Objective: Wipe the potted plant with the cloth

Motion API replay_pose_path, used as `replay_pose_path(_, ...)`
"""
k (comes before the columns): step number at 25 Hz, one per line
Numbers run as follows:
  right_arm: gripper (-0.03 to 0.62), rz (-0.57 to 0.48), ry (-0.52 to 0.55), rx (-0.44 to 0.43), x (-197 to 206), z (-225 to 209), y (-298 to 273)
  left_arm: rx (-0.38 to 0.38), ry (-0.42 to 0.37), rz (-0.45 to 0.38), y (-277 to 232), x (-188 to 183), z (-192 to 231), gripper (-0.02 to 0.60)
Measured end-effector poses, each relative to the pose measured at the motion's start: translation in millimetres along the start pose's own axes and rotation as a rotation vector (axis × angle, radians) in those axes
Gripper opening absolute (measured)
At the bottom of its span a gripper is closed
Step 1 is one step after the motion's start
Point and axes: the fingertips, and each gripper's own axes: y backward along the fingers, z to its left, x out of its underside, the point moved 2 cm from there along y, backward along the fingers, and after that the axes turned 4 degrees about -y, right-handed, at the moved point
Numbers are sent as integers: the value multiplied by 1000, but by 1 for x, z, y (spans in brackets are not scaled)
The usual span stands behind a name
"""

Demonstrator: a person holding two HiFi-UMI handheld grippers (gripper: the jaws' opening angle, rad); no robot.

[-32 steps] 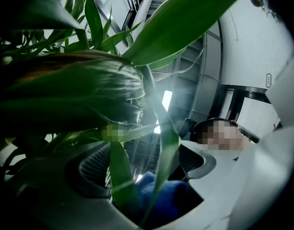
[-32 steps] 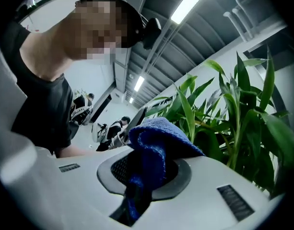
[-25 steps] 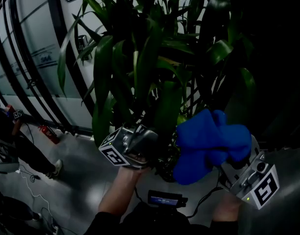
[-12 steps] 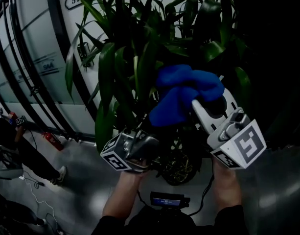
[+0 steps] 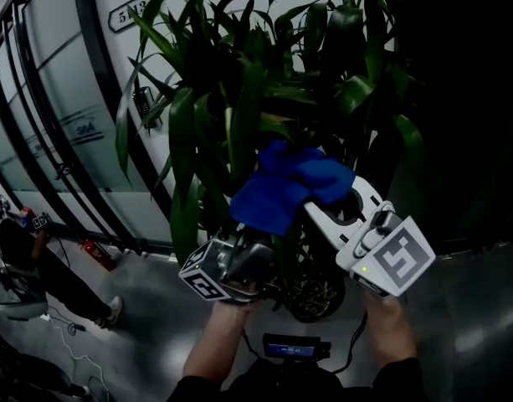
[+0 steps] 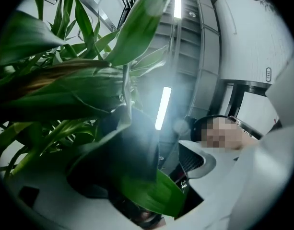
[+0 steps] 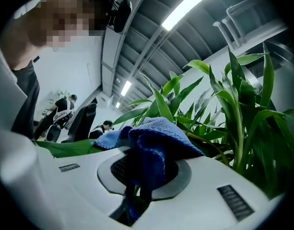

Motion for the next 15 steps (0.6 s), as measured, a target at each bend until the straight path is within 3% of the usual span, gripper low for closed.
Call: replay_pose_path(15, 74, 187, 136, -130, 33, 60, 31, -16, 48, -38, 2, 1, 4, 440)
